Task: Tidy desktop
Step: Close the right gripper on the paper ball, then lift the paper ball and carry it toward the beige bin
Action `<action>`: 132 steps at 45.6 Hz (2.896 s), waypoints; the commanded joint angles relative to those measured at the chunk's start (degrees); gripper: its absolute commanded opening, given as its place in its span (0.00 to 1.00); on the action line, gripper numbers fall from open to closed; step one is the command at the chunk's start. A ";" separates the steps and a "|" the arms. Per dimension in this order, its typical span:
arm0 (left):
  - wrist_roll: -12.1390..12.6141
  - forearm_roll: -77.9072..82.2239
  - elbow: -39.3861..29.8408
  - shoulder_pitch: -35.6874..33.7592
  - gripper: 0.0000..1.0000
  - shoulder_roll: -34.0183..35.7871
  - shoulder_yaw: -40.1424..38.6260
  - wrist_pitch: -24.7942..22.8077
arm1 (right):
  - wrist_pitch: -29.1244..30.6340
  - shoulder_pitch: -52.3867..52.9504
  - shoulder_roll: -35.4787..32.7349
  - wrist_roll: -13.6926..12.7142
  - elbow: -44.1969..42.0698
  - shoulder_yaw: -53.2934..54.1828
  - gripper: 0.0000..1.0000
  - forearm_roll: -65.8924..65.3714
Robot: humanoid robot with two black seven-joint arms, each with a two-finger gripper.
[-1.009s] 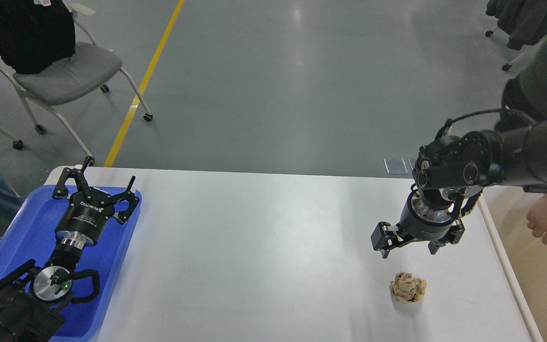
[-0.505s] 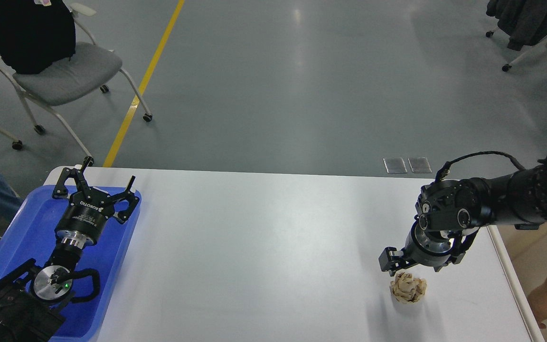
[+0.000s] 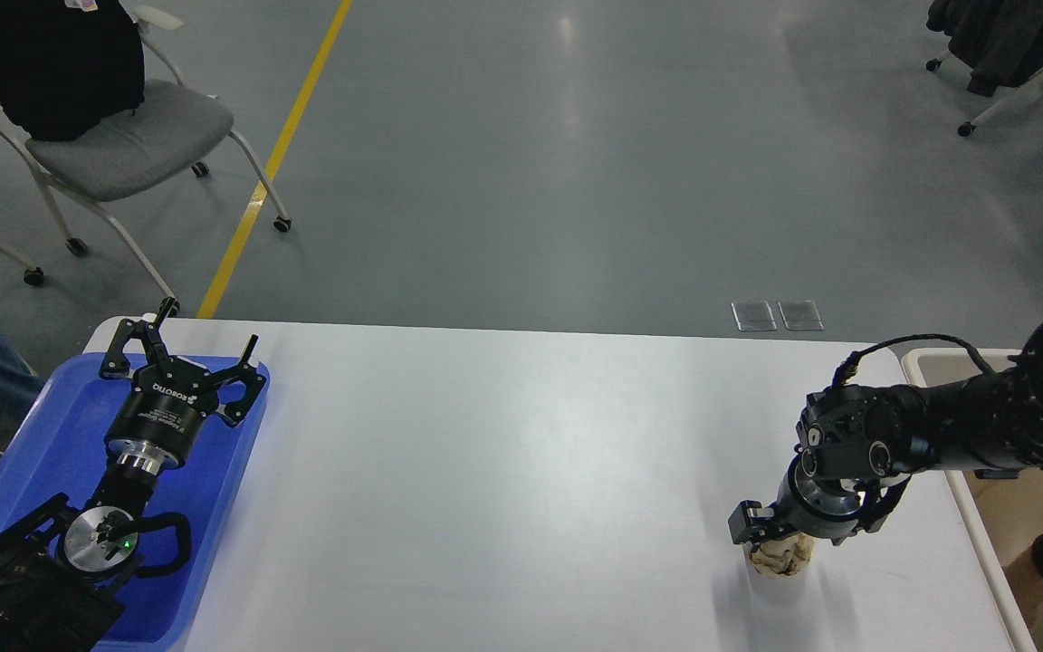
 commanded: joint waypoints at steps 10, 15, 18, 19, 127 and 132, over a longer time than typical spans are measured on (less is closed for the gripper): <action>0.00 0.00 0.00 0.00 0.99 0.00 0.00 -0.07 | -2.82 -3.86 0.50 -0.09 -2.30 1.02 1.00 -0.59; 0.00 0.00 0.00 0.00 0.99 0.00 0.00 0.01 | -3.43 -4.38 0.59 -0.09 -2.30 1.02 0.98 -0.67; 0.00 0.00 0.00 0.00 0.99 0.00 0.00 0.01 | -3.87 -4.74 0.68 -0.09 -2.30 1.02 0.94 -1.03; 0.00 0.00 0.00 0.00 0.99 0.00 0.00 0.01 | -4.14 -4.82 0.68 -0.09 -2.30 1.02 0.92 -1.03; 0.00 0.00 0.00 0.08 0.99 0.00 0.00 -0.08 | 18.98 59.78 -25.15 0.52 24.87 -14.54 0.00 -1.73; 0.00 0.00 0.00 0.08 0.99 0.00 0.00 -0.08 | 15.12 58.55 -28.93 0.43 20.47 -14.36 0.00 -1.73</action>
